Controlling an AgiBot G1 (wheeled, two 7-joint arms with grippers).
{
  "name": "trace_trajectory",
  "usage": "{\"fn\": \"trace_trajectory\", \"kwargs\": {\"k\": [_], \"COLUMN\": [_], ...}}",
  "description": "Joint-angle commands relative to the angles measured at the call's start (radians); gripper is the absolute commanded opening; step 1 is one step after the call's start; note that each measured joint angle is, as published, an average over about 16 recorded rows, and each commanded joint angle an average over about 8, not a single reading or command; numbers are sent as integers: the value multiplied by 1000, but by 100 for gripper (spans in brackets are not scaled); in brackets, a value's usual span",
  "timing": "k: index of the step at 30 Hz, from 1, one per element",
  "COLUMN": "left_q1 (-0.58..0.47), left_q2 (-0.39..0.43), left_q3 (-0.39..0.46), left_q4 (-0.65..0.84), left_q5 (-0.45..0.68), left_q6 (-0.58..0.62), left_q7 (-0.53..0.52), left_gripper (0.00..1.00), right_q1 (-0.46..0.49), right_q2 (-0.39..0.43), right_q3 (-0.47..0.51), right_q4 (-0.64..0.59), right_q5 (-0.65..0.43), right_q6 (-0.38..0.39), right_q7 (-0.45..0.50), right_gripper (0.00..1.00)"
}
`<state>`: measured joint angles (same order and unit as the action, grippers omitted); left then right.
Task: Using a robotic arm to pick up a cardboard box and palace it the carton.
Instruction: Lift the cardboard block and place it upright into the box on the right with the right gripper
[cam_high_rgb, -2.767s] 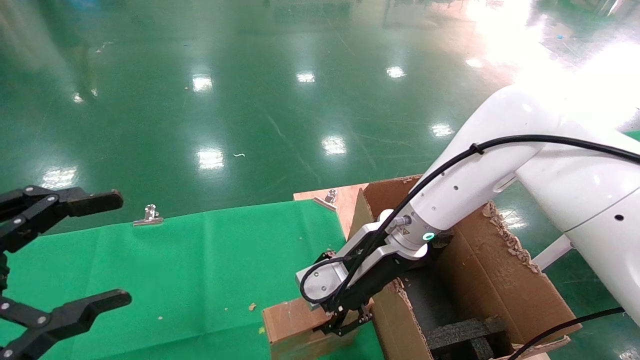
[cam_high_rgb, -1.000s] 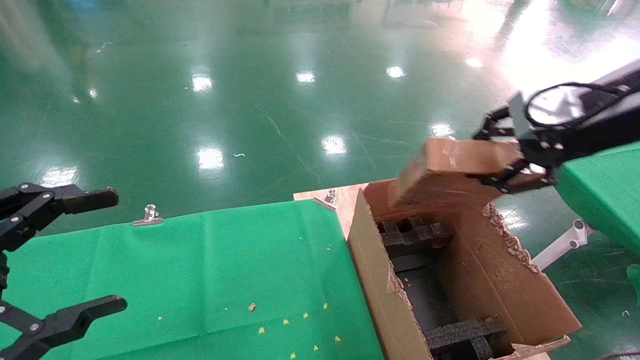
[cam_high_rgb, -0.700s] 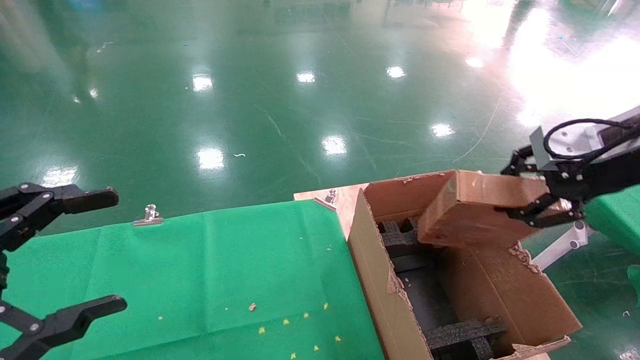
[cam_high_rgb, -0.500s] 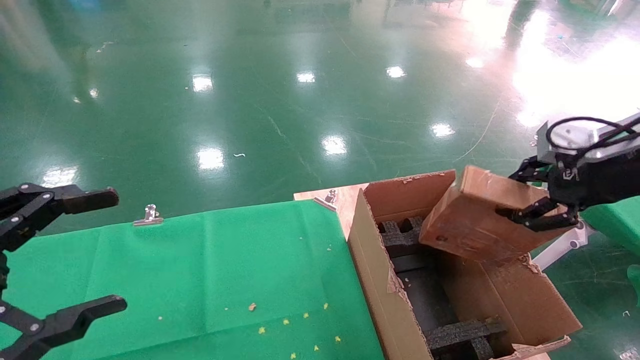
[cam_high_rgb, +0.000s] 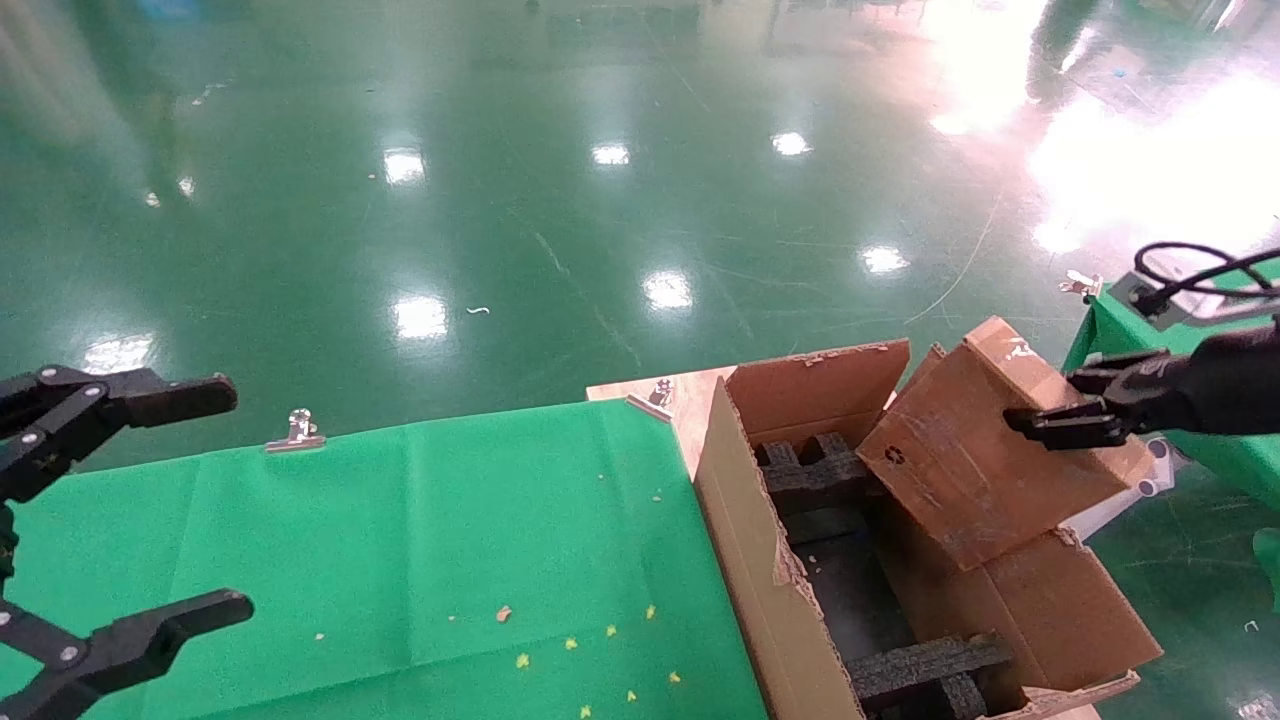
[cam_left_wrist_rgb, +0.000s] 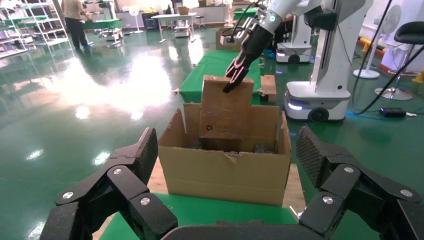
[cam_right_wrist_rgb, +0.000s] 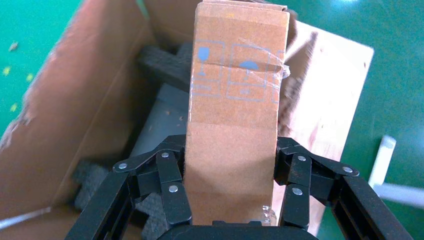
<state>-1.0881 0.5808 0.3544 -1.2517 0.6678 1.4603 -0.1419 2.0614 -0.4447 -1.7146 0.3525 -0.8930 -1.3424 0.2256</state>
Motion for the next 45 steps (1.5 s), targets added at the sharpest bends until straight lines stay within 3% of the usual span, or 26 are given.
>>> {"fn": "trace_trajectory", "kwargs": {"k": [1,15,32,37,45], "left_q1": [0,0,0,0,0], "left_q2": [0,0,0,0,0], "left_q3": [0,0,0,0,0], "left_q4": [0,0,0,0,0], "left_q5": [0,0,0,0,0], "left_q6": [0,0,0,0,0], "left_q7": [0,0,0,0,0], "left_gripper": [100,100,100,100,100], "right_q1": [-33,-219,-217,-174,-94], "right_q2": [13,132,124,86,49], "right_q3": [5,2,1,-25,-92], "right_q4": [1,165,180,221,337], "right_q5": [22,129,127,52,-118], "right_q6": [30,243,245,272,338], "right_q7": [33,214,224,322,574], "right_gripper": [0,0,0,0,0]}}
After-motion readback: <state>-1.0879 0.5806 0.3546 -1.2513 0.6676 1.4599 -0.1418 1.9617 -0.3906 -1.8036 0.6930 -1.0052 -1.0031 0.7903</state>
